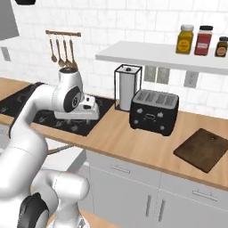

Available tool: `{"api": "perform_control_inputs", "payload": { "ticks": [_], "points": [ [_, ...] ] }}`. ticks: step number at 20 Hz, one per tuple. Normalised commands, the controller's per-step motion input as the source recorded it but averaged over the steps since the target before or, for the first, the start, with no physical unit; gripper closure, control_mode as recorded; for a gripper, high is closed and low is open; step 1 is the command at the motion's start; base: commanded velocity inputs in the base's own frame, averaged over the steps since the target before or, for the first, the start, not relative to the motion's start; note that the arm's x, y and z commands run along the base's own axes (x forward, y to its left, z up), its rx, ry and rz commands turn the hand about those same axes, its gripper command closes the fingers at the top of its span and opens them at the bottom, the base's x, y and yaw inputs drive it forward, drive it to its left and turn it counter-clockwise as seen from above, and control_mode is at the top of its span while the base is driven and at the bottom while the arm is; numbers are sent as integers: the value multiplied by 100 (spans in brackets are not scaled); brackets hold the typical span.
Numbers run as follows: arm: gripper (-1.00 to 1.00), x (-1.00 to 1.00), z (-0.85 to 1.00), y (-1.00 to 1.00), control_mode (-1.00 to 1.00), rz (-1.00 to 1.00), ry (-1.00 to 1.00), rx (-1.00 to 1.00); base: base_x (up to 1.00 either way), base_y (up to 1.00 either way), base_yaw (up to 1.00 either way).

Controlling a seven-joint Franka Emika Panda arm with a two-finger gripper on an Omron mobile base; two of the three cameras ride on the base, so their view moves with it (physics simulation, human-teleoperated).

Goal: Pick up the knife from the drawer and place it on the cutting board. Then place the meat from the plate to the cutting board.

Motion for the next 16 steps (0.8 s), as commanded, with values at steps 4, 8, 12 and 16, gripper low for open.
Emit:
{"api": "perform_control_inputs", "payload": {
  "ticks": [4,8,12,16],
  "points": [
    [-100,0,0,0,100,0,0,0,-2,0,40],
    [-100,0,0,0,100,0,0,0,0,-11,38],
    [-100,0,0,0,100,0,0,0,0,-35,32],
    [-100,0,0,0,100,0,0,0,-16,-45,21]
  ]
}}
